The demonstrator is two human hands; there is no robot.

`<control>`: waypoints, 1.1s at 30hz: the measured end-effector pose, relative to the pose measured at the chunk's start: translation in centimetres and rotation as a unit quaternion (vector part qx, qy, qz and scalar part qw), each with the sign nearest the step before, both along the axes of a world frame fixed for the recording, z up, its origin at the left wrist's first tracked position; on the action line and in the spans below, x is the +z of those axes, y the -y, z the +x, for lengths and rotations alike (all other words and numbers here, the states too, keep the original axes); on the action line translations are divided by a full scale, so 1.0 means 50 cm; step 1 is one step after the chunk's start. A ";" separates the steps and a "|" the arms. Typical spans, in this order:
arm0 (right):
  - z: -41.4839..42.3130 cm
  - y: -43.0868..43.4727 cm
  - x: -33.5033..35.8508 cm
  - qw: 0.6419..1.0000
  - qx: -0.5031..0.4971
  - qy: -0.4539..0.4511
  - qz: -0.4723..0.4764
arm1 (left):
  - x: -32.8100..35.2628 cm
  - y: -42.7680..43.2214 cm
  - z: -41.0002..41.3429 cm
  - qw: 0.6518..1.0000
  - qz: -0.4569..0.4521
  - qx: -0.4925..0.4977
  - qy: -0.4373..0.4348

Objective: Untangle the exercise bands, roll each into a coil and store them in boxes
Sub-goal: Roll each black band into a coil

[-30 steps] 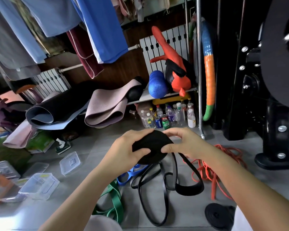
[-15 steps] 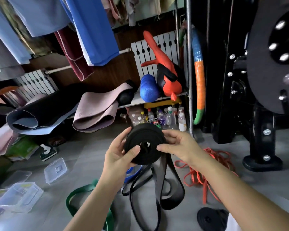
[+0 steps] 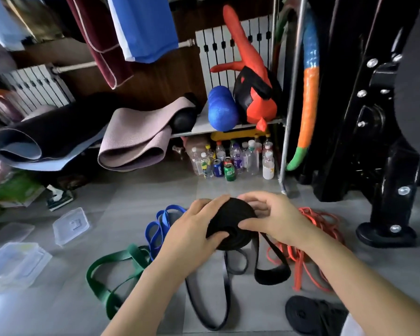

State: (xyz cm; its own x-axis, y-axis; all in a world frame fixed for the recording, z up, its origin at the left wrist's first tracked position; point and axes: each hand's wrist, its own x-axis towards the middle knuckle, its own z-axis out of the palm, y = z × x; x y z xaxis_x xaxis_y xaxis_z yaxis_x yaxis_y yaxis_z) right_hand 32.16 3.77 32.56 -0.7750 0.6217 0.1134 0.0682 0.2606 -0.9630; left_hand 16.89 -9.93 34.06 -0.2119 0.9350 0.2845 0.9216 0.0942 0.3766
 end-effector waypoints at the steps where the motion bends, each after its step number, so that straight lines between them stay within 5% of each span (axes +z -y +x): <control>1: -0.004 -0.002 -0.001 1.000 -0.001 -0.002 -0.001 | 0.001 -0.003 -0.004 1.000 0.004 0.002 0.008; 11: -0.037 0.020 -0.015 0.999 0.016 0.014 0.030 | -0.013 0.000 -0.014 0.997 -0.006 -0.046 -0.067; 17: -0.023 0.018 0.011 0.999 0.029 -0.020 0.025 | 0.001 0.015 -0.039 0.992 0.075 0.009 0.104; 25: -0.023 0.017 0.022 0.995 0.027 -0.084 -0.041 | 0.021 0.033 -0.026 0.935 0.176 0.067 0.300; 33: -0.029 0.031 0.016 0.989 0.019 -0.117 -0.093 | 0.012 0.036 -0.026 0.853 0.213 0.014 0.476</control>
State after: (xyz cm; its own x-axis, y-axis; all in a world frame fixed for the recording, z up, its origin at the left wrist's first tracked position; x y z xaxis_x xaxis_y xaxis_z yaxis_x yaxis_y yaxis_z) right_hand 30.70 2.22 33.37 -0.7639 0.6198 0.1798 -0.1694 0.0762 -0.9826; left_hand 15.59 -11.73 34.68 -0.5569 0.7806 0.2836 0.1782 -0.2212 0.9588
